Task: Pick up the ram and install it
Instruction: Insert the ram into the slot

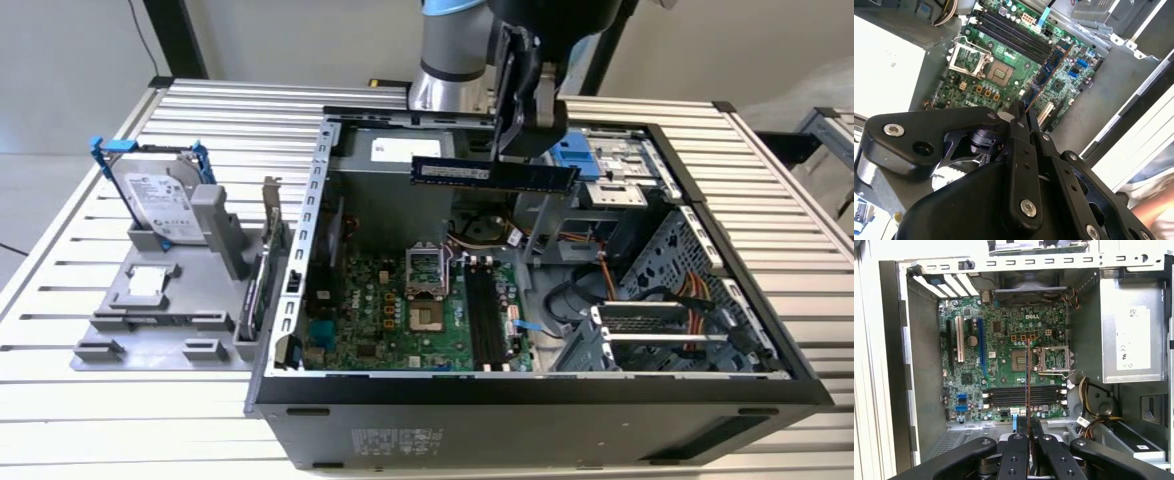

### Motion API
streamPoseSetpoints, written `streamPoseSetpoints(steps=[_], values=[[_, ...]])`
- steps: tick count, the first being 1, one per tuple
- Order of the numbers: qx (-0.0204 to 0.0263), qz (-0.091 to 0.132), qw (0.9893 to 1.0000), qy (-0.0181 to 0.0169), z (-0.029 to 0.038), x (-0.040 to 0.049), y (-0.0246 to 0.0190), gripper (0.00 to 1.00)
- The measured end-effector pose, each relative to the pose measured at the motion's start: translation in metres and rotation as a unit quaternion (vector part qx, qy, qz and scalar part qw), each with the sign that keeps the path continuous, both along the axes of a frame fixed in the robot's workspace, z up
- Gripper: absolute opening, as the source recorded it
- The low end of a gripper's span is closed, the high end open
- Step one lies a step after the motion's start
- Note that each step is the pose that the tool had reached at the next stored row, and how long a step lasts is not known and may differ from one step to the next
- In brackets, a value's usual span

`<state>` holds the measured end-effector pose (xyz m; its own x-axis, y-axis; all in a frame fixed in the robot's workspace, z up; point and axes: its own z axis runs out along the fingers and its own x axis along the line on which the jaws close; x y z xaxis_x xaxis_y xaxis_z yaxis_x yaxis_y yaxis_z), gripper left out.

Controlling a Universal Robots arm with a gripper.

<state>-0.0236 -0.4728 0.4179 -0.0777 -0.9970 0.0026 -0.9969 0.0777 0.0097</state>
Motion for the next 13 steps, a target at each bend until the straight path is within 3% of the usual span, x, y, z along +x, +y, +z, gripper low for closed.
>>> streamPoseSetpoints(steps=[4,10,13], values=[[-0.0001,0.0,1.0,0.0,-0.0003,0.0024,0.0034,0.0],[0.0,0.0,1.0,0.0,-0.0008,0.0039,0.0163,0.0],[0.0,0.0,1.0,0.0,-0.0009,0.0039,0.0169,0.0]])
